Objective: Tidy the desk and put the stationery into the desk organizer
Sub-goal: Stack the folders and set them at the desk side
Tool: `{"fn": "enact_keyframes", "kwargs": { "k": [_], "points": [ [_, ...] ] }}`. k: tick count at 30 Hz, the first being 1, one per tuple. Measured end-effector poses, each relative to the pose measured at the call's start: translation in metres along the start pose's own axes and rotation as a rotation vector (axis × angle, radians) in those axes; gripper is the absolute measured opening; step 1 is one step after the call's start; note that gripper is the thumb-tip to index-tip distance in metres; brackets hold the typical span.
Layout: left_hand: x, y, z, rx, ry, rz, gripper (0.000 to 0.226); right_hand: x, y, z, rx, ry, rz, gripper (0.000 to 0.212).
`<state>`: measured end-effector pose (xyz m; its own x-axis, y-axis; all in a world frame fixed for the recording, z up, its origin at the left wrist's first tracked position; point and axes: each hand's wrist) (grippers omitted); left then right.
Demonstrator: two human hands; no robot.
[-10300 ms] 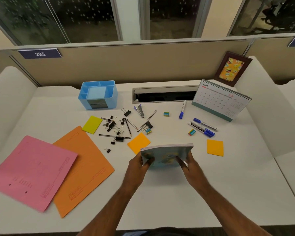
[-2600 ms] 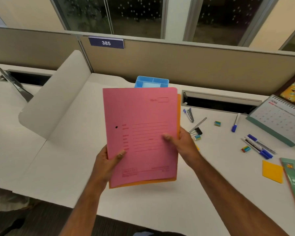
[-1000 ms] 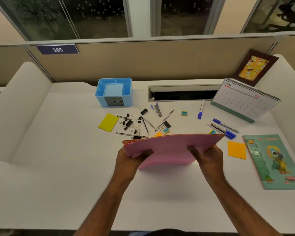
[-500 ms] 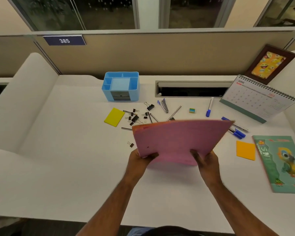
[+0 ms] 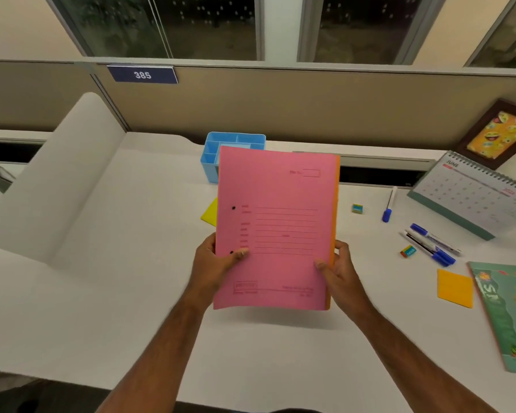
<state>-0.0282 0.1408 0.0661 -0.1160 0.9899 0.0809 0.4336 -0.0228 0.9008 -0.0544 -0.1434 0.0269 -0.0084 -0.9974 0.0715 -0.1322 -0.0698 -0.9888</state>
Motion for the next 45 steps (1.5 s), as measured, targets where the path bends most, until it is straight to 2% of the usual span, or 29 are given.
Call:
{"fn": "enact_keyframes", "kwargs": {
  "k": [6, 11, 17, 23, 28, 33, 45],
  "points": [
    [0.059, 0.001, 0.023, 0.031, 0.089, 0.062, 0.052, -0.058, -0.001, 0.029, 0.013, -0.15, -0.023, 0.051],
    [0.109, 0.005, 0.044, 0.051, 0.179, 0.11, 0.052, -0.106, -0.006, 0.054, -0.041, -0.36, -0.044, 0.074],
    [0.161, 0.015, 0.073, 0.032, 0.3, 0.142, 0.052, -0.163, -0.011, 0.074, -0.082, -0.488, -0.063, 0.076],
    [0.209, 0.023, 0.109, 0.008, 0.365, 0.236, 0.056, -0.208, -0.012, 0.102, -0.069, -0.538, -0.11, 0.086],
    [0.239, 0.032, 0.137, -0.026, 0.39, 0.307, 0.068, -0.239, -0.011, 0.127, -0.081, -0.567, -0.109, 0.093],
    [0.262, 0.041, 0.166, -0.052, 0.404, 0.354, 0.071, -0.268, -0.009, 0.151, -0.112, -0.568, -0.112, 0.094],
    [0.28, 0.041, 0.231, 0.001, 0.324, 0.556, 0.06, -0.312, 0.014, 0.173, -0.229, -0.491, -0.089, 0.091]
  ]
}}
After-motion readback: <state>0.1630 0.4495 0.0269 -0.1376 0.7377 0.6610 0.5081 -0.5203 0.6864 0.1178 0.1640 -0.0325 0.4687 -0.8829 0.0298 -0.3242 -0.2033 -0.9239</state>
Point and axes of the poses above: each hand's wrist, its own z-axis towards the middle knuckle, its own x-axis out of the back of the hand, y = z × x, and after that the axes turned 7 degrees about x, right-handed
